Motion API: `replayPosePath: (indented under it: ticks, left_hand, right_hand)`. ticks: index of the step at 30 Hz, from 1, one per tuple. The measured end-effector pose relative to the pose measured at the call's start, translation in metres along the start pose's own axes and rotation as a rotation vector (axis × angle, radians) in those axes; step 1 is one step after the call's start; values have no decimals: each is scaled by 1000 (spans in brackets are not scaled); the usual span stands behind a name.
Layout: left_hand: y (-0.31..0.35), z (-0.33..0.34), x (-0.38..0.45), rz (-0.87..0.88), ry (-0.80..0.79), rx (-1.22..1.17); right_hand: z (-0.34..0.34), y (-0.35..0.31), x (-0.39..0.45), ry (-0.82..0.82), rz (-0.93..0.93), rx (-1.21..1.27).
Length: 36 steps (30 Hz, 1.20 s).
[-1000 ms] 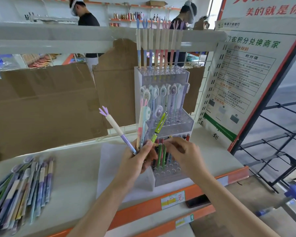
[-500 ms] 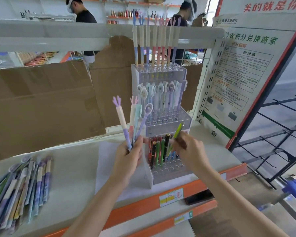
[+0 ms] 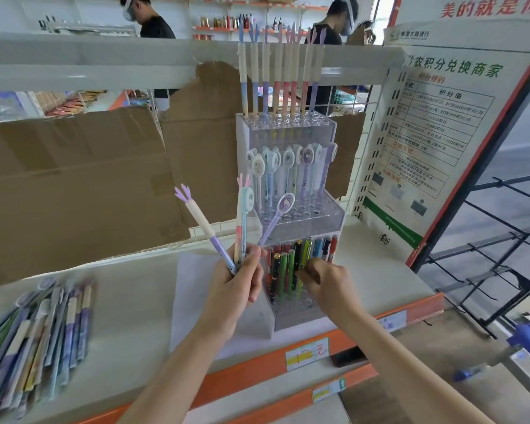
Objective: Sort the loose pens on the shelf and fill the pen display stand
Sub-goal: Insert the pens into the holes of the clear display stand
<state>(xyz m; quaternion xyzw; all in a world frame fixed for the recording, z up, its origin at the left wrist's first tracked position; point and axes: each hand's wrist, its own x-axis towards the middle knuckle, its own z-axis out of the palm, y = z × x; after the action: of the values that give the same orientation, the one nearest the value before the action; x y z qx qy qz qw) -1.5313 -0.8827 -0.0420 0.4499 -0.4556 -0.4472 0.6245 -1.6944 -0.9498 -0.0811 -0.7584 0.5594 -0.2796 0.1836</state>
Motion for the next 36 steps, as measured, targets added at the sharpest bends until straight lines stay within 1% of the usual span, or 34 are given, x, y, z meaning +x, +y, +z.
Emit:
replayPosePath:
  ticks: [5,11,13,19,22,25,27,28,30,33,34,36]
  left_hand:
    - [-2,2,1,5,-13,-8]
    - [-2,6,2,25,-29,1]
    - [-3,7,1,24,-35,14]
    - [0,5,-2,12,-25,16]
    - [0,4,-2,2,-7,13]
    - [1,4,-2,5,-8,13]
    - [1,5,-2,4,-14,17]
    - [1,6,-3,-2,-16,16]
    - [0,10,-2,-19,-29,6]
    - [0,16,-1,-19,-71,11]
    - [2,18,1,-22,-68,18]
    - [5,20,8,-17,0,32]
  right_hand:
    - [6,3,-10,51,14,35]
    - [-2,-1,0,-31,-71,-45]
    - [-1,-1,-1,-30,-86,-60]
    - [-2,1,1,-26,-59,-5]
    - [-6,0,2,-32,-17,-3]
    - [-14,-3,1,26,17,51]
    - [-22,-11,-2,86,-10,110]
    - [-27,-17,-4,103,-38,186]
    - [-38,-33,-8,88,-99,338]
    - [-46,-54,-7,41,-157,443]
    - [-47,-59,-3,44,-157,458]
    - [-52,-68,6,52,-139,507]
